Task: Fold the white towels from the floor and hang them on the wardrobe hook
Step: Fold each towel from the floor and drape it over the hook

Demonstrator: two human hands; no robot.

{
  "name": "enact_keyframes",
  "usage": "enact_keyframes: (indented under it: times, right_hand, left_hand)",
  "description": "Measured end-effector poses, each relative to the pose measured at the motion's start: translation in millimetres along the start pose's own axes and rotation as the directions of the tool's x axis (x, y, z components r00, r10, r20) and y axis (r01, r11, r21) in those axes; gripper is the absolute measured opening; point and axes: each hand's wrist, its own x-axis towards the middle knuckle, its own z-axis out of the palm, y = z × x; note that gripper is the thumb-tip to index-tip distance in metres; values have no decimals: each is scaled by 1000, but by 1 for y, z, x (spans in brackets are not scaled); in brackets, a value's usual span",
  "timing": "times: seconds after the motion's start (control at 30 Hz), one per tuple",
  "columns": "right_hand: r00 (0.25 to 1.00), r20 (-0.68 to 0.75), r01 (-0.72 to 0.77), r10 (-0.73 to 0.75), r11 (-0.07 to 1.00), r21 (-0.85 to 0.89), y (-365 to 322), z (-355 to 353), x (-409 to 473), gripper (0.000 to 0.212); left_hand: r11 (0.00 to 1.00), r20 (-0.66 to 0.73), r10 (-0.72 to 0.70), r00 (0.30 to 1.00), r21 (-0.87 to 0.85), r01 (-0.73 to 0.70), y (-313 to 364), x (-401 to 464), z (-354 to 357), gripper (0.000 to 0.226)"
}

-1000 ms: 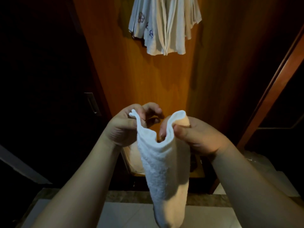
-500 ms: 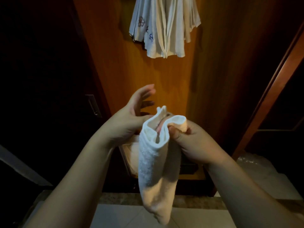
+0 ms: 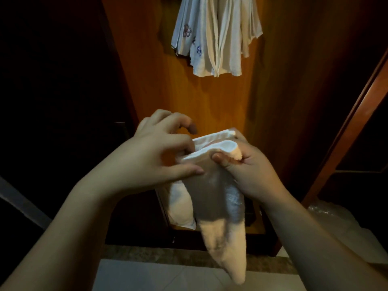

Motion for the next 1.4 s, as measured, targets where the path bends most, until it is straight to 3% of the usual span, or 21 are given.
enact_keyframes:
  times: [0.07, 0.13, 0.27, 0.37, 0.47, 0.53, 0.6, 0.67, 0.73, 0.83, 0.93, 1.03, 1.13, 1.17, 1.2, 1.3, 1.4]
  right_hand:
    - [1000, 1, 16, -16, 999, -48, 0, 0, 0, 19]
    - [1000, 16, 25, -25, 998, -52, -1, 0, -1, 17]
    - [996, -66, 57, -59, 998, -28, -5, -1, 2, 20]
    - [991, -121, 63, -63, 998, -6, -10, -7, 8, 31]
    - [982, -180, 75, -52, 990, 123, -14, -14, 17, 59]
    - [980, -197, 28, 25, 965, 261, -14, -16, 24, 60]
    - [977, -202, -5, 71, 951, 309, -15, -15, 29, 50]
    - [969, -235, -4, 71, 962, 274, -14, -15, 34, 43]
    - [958, -282, 4, 48, 984, 181, -17, -14, 39, 38]
    - [945, -328, -20, 24, 1000, 15, -14, -13, 49, 42]
    - [940, -327, -71, 98, 993, 94, -7, -14, 55, 49]
    - [971, -170, -115, 167, 953, 281, 6, -21, 51, 62]
    - [951, 44, -291, 305, 842, 455, 27, -23, 34, 105]
    - [936, 102, -345, 337, 824, 450, 34, -22, 28, 110]
    - [918, 155, -396, 365, 820, 413, 42, -20, 21, 105]
    - [868, 257, -488, 425, 827, 280, 64, -18, 9, 64]
    - [867, 207, -496, 453, 822, 280, 78, -12, 7, 63]
  left_hand:
    - [990, 51, 30, 998, 137, -36, -4, 5, -7, 48]
    - [987, 75, 79, 994, 137, -89, -10, 8, -9, 45]
    - [982, -39, -3, 999, -187, -5, -12, 13, 4, 22]
    - [889, -182, -169, 969, -453, 70, -7, 16, 20, 11]
    - [573, -252, -307, 918, -819, -34, -1, 25, 35, 32]
    - [317, -217, -417, 883, -945, -82, 3, 33, 41, 36]
    - [157, -86, -494, 866, -988, -8, 5, 36, 47, 39]
    - [144, 59, -477, 877, -979, 145, 4, 37, 50, 43]
    - [171, 120, -425, 897, -963, 210, 1, 35, 52, 34]
    - [172, 80, -425, 901, -971, 167, 0, 35, 49, 18]
    - [198, 68, -460, 885, -964, 177, -1, 42, 48, 19]
    - [147, 127, -505, 854, -962, 230, -2, 51, 46, 24]
    - [153, 105, -541, 835, -963, 221, -4, 59, 39, 26]
    - [149, 87, -556, 826, -968, 202, -5, 62, 36, 24]
    - [136, 77, -576, 814, -973, 188, -7, 66, 32, 21]
    - [100, 95, -610, 787, -976, 194, -13, 76, 20, 20]
    - [32, 190, -580, 792, -966, 256, -20, 84, 9, 24]
